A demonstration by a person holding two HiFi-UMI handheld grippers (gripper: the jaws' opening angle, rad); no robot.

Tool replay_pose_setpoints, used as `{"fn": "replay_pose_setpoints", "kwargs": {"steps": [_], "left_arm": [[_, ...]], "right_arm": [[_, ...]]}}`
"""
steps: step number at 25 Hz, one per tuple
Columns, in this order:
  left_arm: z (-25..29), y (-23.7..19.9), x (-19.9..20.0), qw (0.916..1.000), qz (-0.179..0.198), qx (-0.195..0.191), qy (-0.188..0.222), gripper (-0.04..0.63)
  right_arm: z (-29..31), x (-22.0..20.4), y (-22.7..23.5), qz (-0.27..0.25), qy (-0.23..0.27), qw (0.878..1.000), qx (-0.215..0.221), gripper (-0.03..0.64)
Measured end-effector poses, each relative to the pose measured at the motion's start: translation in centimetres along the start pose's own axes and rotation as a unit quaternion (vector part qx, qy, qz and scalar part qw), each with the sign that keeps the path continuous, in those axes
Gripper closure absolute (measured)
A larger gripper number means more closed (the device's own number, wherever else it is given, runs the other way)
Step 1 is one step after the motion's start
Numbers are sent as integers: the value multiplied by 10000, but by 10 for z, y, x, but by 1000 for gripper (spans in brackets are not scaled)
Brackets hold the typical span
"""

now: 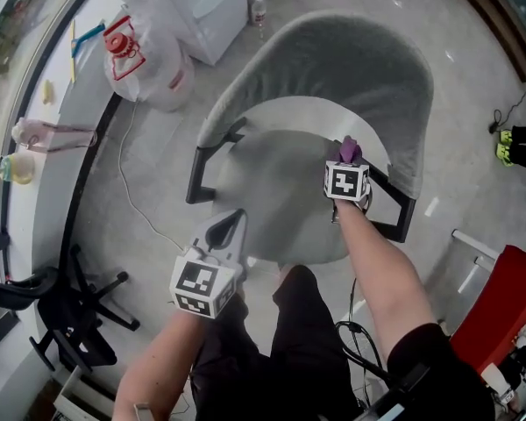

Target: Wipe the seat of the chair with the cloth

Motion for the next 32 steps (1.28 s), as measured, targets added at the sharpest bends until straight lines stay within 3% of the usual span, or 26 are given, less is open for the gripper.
{"fn": "replay_pose_setpoints", "kwargs": {"steps": [3,16,26,30,32], "left_arm": [[-7,-5,-2,9999,-42,64,65,598],[-44,-49,-20,9989,-297,316,184,598],[-70,-64,-33,9985,-288,383,272,598],[-79,-64,-36,9985,-237,385,312,598],[-83,-65,-34,9984,-204,400,334,598]], "right_arm": [[2,7,-29,-409,-16,9990,185,581],[-5,36,-160,-919,149,9878,1245,580],[-26,40,-245,-1267,298,9589,2520,580],[-39,40,-266,-1100,400,9463,3015,580],[-47,44,-266,-941,530,9454,3074,580]]}}
Point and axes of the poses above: the fingertips, and each gripper's own axes: z forward along the fingers, y to its right, x out of its top, the point moved 4 cm from there along -z, backward along the fingers, and after that the axes turned 11 degrees about -y, right-handed, at the moved point
